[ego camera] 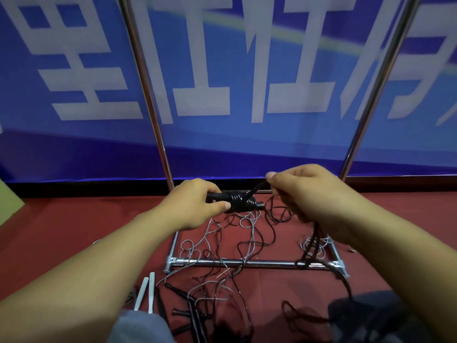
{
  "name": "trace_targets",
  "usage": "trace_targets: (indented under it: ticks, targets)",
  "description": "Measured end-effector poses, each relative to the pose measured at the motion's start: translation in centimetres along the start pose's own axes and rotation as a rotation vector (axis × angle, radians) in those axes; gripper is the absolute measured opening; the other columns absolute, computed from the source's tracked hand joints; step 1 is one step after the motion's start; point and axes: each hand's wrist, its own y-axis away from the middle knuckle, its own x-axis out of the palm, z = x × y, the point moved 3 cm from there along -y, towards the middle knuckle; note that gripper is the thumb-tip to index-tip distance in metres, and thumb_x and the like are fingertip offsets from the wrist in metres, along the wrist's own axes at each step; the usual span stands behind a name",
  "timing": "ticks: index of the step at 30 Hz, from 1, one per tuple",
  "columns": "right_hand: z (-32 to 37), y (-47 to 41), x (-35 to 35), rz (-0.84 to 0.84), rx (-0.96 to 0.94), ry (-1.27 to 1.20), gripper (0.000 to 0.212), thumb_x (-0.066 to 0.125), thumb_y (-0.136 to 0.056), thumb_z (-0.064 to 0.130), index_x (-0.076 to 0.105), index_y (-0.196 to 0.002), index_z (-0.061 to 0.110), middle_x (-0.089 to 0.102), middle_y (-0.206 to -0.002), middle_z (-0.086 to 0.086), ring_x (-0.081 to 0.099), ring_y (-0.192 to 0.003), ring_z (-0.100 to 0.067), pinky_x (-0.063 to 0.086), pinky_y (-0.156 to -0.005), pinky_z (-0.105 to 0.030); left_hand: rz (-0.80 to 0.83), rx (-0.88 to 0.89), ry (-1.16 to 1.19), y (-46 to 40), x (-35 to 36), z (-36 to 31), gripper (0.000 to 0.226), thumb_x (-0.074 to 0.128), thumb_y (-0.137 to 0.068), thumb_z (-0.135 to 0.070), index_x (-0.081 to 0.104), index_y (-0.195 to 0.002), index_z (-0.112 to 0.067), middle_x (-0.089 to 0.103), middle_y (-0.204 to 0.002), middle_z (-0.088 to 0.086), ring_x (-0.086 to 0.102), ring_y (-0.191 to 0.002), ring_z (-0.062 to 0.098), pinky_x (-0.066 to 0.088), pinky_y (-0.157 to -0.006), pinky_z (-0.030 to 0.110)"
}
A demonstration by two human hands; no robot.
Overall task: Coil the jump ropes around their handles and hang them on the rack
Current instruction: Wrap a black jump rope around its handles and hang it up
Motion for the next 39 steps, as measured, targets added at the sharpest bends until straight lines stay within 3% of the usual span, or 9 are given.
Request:
trace_targets:
  ticks: [3, 8, 15, 19, 26, 29, 34, 37, 39]
  targets:
    - [0.1, 0.0, -0.6, -0.035, -0.023, 0.048, 0.039, 0.066, -0.093, 0.041, 0.057, -0.063, 0.017, 0.034, -0.059, -0.002, 0.029, -0.049, -0.014, 0.027, -0.048, -0.025, 0.098, 0.076, 0.003, 0.1, 0.7, -0.6, 0.015, 0.067, -0.088, -0.049, 0.069, -0.085, -0.035, 0.07, -0.077, -0.004, 0.066, -0.074, 0.017, 0.057, -0.073, 0.042]
    - [-0.4, -0.6, -1.2, -0.112, -0.09, 0.131, 0.046, 0.07, -0.091, 0.039, 0.062, -0.087, -0.006, 0.034, -0.057, -0.004, 0.03, -0.05, -0.016, 0.029, -0.051, -0.028, 0.264, 0.154, 0.053, 0.8, 2.0, -2.2, 0.017, 0.064, -0.093, -0.042, 0.069, -0.084, -0.028, 0.067, -0.073, 0.008, 0.055, -0.059, 0.016, 0.049, -0.061, 0.04]
    - [-0.2, -1.4, -1.6, -0.254, -0.215, 0.536, 0.031, 0.066, -0.093, 0.043, 0.072, -0.08, 0.016, 0.062, -0.064, 0.002, 0.054, -0.057, -0.011, 0.037, -0.048, -0.021, 0.416, 0.191, 0.138, 1.7, 3.0, -3.8, 0.017, 0.063, -0.095, -0.039, 0.071, -0.089, -0.025, 0.055, -0.063, -0.007, 0.047, -0.056, 0.011, 0.038, -0.055, 0.027]
    - [-0.4, -2.0, -1.7, -0.284, -0.255, 0.638, 0.03, 0.068, -0.091, 0.045, 0.075, -0.085, 0.017, 0.065, -0.069, 0.004, 0.062, -0.07, -0.011, 0.048, -0.06, -0.026, 0.484, 0.218, 0.183, 2.5, 2.8, -4.3, 0.019, 0.061, -0.097, -0.036, 0.068, -0.083, -0.026, 0.052, -0.06, -0.01, 0.045, -0.054, 0.011, 0.037, -0.054, 0.028]
    - [-1.2, -3.4, -1.8, -0.279, -0.243, 0.65, 0.031, 0.071, -0.088, 0.049, 0.074, -0.083, 0.019, 0.068, -0.072, 0.001, 0.065, -0.074, -0.018, 0.057, -0.07, -0.038, 0.496, 0.286, 0.208, 3.7, 1.8, -5.4, 0.02, 0.058, -0.099, -0.034, 0.065, -0.083, -0.025, 0.054, -0.067, -0.005, 0.047, -0.059, 0.011, 0.041, -0.06, 0.034]
    - [-1.5, -4.0, -1.6, -0.265, -0.248, 0.643, 0.03, 0.072, -0.087, 0.049, 0.073, -0.081, 0.019, 0.067, -0.071, 0.002, 0.064, -0.074, -0.018, 0.055, -0.068, -0.036, 0.474, 0.31, 0.19, 4.1, 1.4, -5.7, 0.015, 0.058, -0.099, -0.031, 0.066, -0.089, -0.023, 0.052, -0.067, -0.005, 0.045, -0.056, 0.008, 0.039, -0.057, 0.028]
    - [-1.9, -4.7, -1.3, -0.234, -0.235, 0.659, 0.027, 0.074, -0.084, 0.051, 0.068, -0.074, 0.026, 0.067, -0.072, 0.006, 0.063, -0.074, -0.013, 0.056, -0.069, -0.036, 0.466, 0.331, 0.265, 4.8, 0.9, -6.1, 0.011, 0.058, -0.099, -0.026, 0.065, -0.091, -0.025, 0.054, -0.068, -0.008, 0.048, -0.059, 0.009, 0.042, -0.059, 0.032]
    - [-1.8, -4.8, -1.4, -0.208, -0.218, 0.627, 0.029, 0.075, -0.082, 0.052, 0.07, -0.076, 0.023, 0.068, -0.074, 0.003, 0.064, -0.074, -0.013, 0.052, -0.063, -0.029, 0.458, 0.355, 0.349, 5.1, 0.2, -6.0, 0.013, 0.059, -0.099, -0.028, 0.067, -0.091, -0.022, 0.057, -0.072, -0.004, 0.052, -0.066, 0.013, 0.045, -0.064, 0.04]
    - [-1.8, -4.7, -1.6, -0.198, -0.203, 0.573, 0.033, 0.077, -0.079, 0.052, 0.07, -0.077, 0.02, 0.067, -0.074, 0.004, 0.062, -0.072, -0.009, 0.045, -0.058, -0.024, 0.46, 0.361, 0.437, 5.3, -0.6, -5.9, 0.015, 0.06, -0.1, -0.025, 0.067, -0.089, -0.018, 0.06, -0.073, -0.004, 0.054, -0.068, 0.01, 0.046, -0.065, 0.033]
